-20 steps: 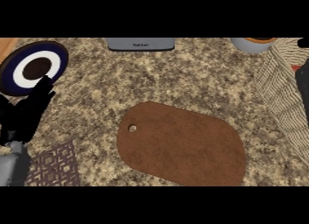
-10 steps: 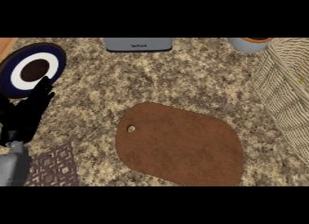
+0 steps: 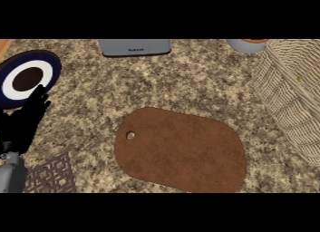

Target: Pick the pear from the cutting board and place it in the basket

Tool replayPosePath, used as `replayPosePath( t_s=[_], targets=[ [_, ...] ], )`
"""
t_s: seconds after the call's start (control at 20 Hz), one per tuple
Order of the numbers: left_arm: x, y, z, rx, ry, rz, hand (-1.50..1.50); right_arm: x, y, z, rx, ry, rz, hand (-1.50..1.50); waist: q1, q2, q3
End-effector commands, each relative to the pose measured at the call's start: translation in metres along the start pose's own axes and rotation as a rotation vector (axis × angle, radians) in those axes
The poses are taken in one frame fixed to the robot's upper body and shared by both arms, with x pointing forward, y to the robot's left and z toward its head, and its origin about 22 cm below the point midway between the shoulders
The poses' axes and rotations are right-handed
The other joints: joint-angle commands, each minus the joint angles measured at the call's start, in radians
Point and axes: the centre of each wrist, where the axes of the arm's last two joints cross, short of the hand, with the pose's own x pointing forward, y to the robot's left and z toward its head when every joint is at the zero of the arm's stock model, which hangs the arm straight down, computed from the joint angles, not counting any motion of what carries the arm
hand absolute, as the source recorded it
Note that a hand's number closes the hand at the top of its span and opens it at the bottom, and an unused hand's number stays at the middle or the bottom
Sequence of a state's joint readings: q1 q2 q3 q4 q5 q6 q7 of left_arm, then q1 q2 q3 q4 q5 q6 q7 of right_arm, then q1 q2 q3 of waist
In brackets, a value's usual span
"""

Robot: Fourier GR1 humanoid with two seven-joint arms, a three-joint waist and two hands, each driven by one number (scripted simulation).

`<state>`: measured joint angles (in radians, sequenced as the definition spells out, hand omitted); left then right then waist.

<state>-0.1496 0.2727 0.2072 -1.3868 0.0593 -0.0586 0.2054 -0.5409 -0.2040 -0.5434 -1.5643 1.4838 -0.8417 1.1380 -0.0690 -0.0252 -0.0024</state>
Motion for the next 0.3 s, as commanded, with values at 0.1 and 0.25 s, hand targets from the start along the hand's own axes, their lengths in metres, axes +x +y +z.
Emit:
replayPosePath(
  t_s=[0.1,0.25],
  targets=[
    [0.001,0.011,0.004,0.021,0.001,-0.002,0.0,-0.036,-0.078,0.015,0.122,0.119,0.04,-1.5,-0.01,-0.003,0.001],
    [0.008,0.003,-0.002,0.009,0.0,0.01,0.0,-0.037,-0.122,0.015,0.155,0.113,0.037,-1.5,-0.012,0.002,0.0]
  ],
)
